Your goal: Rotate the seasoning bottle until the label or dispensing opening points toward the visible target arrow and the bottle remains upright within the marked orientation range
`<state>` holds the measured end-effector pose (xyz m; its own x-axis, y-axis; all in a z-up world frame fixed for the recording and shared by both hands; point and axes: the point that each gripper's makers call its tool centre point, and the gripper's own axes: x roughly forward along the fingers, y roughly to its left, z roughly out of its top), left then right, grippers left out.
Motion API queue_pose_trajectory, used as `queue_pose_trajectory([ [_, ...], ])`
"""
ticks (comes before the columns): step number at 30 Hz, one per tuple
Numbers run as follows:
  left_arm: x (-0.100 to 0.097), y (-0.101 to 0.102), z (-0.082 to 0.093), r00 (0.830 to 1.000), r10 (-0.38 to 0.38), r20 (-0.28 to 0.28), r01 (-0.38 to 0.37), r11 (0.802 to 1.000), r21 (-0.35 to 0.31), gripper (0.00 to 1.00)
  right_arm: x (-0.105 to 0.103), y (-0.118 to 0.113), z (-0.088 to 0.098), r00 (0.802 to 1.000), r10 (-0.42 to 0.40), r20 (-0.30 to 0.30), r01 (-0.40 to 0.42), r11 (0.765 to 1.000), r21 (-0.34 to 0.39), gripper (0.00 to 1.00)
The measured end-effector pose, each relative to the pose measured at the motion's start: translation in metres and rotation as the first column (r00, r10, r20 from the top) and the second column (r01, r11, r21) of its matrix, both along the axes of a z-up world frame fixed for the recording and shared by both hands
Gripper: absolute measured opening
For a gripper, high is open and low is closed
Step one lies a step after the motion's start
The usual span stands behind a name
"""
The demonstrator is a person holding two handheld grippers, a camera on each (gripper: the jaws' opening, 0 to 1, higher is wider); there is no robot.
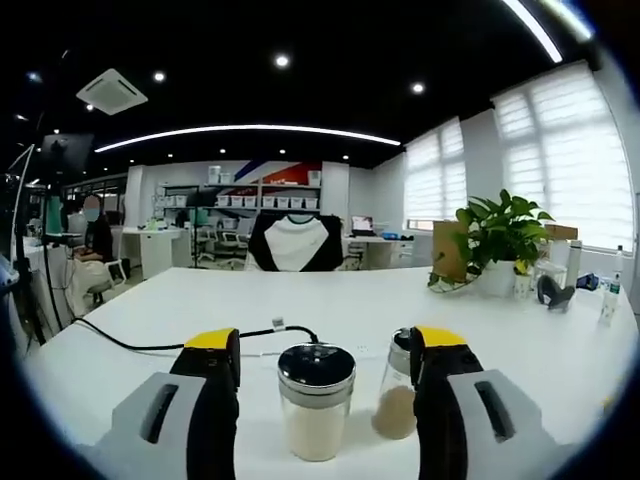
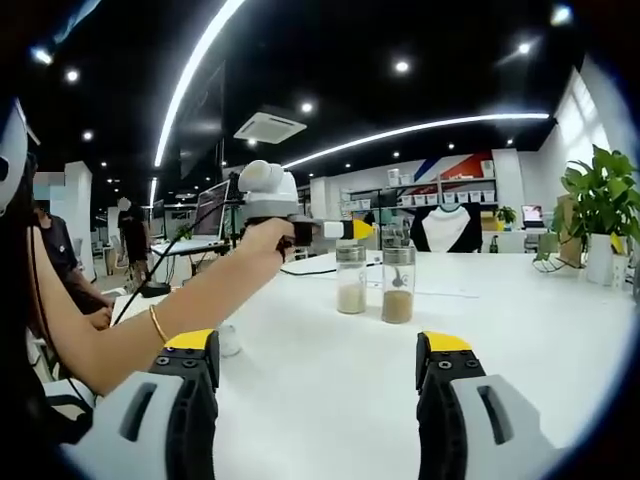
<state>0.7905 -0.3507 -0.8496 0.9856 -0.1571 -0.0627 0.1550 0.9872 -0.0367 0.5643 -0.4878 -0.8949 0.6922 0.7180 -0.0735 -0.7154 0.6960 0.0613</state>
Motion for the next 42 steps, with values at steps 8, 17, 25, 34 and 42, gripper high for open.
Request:
queue_pose_trajectory([
  [8, 0.018, -0.003, -0.03, 1.0, -0.007, -0.031, 0.006, 1.0, -0.018, 0.7, 0.009, -0.004, -0.008, 1.0, -0.012, -0.017, 0.012, 1.0, 0.005, 0.81],
  [17, 0.022, 0.007, -0.043, 0.999, 0.005, -0.05, -0.005, 1.0, 0.007, 0.64, 0.01, -0.007, -0.016, 0.999, -0.014, -0.04, 0.014, 1.0, 0.009, 0.81],
  [25, 0.025, -0.002, -0.045, 0.999, -0.029, -0.039, 0.03, 0.999, 0.027, 0.6, 0.011, -0.009, -0.02, 0.999, -0.018, -0.05, 0.019, 1.0, 0.012, 0.81],
  [34, 0.026, -0.002, -0.051, 0.998, -0.045, -0.049, 0.045, 0.999, -0.002, 0.55, 0.011, -0.011, -0.02, 0.998, -0.02, -0.052, 0.021, 1.0, 0.023, 0.8],
  [42, 0.025, -0.006, -0.05, 0.998, -0.046, -0.036, 0.047, 0.998, 0.036, 0.45, 0.01, -0.013, -0.022, 0.998, -0.026, -0.054, 0.027, 0.999, 0.024, 0.8],
])
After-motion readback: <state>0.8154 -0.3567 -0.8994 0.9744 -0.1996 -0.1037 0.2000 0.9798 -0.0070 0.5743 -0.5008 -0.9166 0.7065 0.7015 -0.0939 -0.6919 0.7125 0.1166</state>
